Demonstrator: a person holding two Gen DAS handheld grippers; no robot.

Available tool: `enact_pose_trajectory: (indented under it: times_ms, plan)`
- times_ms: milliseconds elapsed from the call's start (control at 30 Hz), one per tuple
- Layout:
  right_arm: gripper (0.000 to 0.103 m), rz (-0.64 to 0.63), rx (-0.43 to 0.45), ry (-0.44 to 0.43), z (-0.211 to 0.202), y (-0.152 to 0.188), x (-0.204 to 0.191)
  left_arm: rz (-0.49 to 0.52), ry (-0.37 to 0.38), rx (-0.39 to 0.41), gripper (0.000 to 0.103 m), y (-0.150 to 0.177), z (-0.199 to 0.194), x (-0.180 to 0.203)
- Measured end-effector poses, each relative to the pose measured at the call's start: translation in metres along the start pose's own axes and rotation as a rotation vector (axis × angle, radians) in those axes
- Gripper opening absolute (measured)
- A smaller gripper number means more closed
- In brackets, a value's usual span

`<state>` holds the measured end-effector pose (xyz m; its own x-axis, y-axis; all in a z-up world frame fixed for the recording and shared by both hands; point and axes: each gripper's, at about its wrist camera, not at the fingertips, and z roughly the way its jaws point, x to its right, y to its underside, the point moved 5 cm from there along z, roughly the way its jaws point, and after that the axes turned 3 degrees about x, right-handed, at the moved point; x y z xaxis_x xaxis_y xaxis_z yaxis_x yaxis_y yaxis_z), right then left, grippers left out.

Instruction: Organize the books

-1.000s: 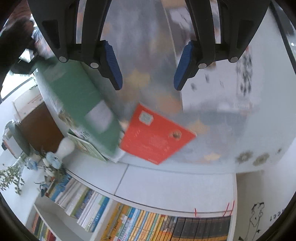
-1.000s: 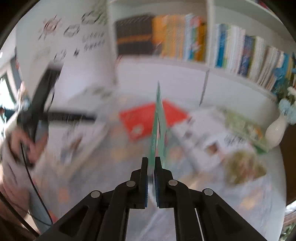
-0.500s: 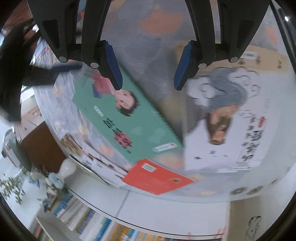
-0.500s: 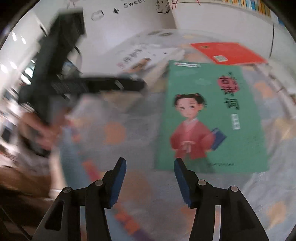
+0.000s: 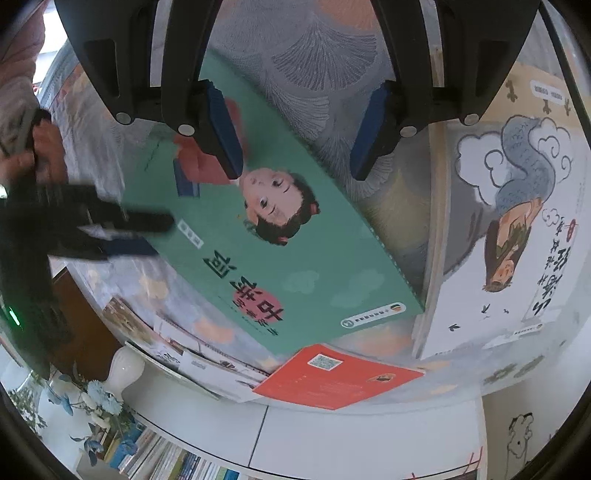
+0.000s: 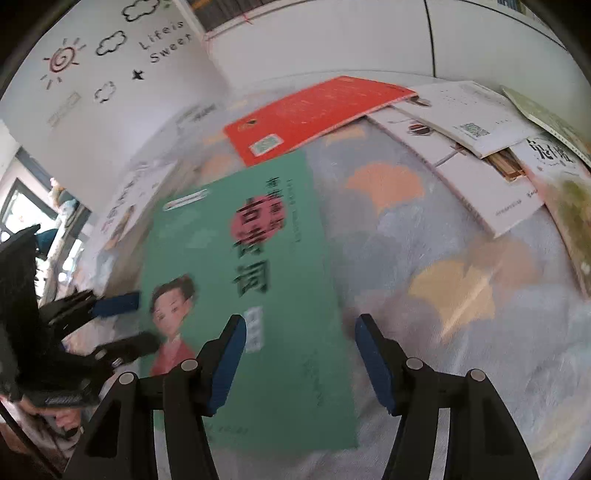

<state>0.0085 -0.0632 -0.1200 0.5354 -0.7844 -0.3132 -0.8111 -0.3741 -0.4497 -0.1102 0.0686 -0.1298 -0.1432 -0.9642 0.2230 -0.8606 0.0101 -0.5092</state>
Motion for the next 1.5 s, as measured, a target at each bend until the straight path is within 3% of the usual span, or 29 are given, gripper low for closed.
enact_pose_trajectory:
  times_ms: [100,267,433,600,700,833,967,1100,1133,1167,1200,1233,1433,1500]
  plan:
    - [0.062,-0.062,-0.006,-0.004,-0.012,0.031,-0.015,0.014,-0.008,-0.004,0.06,0.005,-0.001,0.005]
    - [0.062,-0.003,-0.084,-0.155,-0.028,0.078,-0.036,0.052,-0.028,-0.03,0.061,0.018,-0.005,0.012]
    - [0.061,0.23,-0.14,-0.338,-0.025,0.074,-0.001,0.016,0.037,-0.065,0.062,0.027,-0.009,0.015]
    - [0.057,0.342,-0.238,-0.518,-0.005,0.047,0.018,-0.049,0.086,-0.062,0.062,0.017,-0.005,0.01]
    - [0.044,0.365,-0.266,-0.517,-0.006,0.041,0.025,-0.068,0.093,-0.06,0.062,0.008,0.001,0.01]
    - [0.01,0.351,-0.247,-0.476,0.0,0.034,0.037,-0.128,0.124,-0.057,0.06,-0.001,0.006,0.004]
    - [0.005,0.387,-0.197,-0.57,0.002,0.046,0.046,-0.249,0.185,-0.071,0.054,-0.011,0.009,-0.007]
    - [0.005,0.293,-0.117,-0.535,-0.011,0.056,0.037,-0.327,0.244,-0.071,0.054,-0.018,0.011,-0.011]
    - [0.005,0.272,-0.101,-0.53,-0.012,0.058,0.035,-0.355,0.274,-0.072,0.053,-0.019,0.014,-0.015]
    - [0.005,0.26,-0.091,-0.532,-0.014,0.059,0.036,-0.403,0.328,-0.083,0.046,-0.018,0.02,-0.019]
    - [0.005,0.254,-0.083,-0.541,-0.015,0.059,0.035,-0.464,0.433,-0.12,0.045,-0.016,0.03,-0.02]
    - [0.005,0.252,-0.074,-0.55,-0.015,0.062,0.034,-0.489,0.472,-0.127,0.042,-0.016,0.036,-0.019]
    - [0.005,0.221,-0.044,-0.538,-0.012,0.064,0.028,-0.261,0.23,-0.074,0.025,-0.028,0.035,0.003]
    - [0.005,0.214,-0.038,-0.533,-0.012,0.065,0.026,-0.165,0.147,-0.038,0.025,-0.03,0.035,0.011]
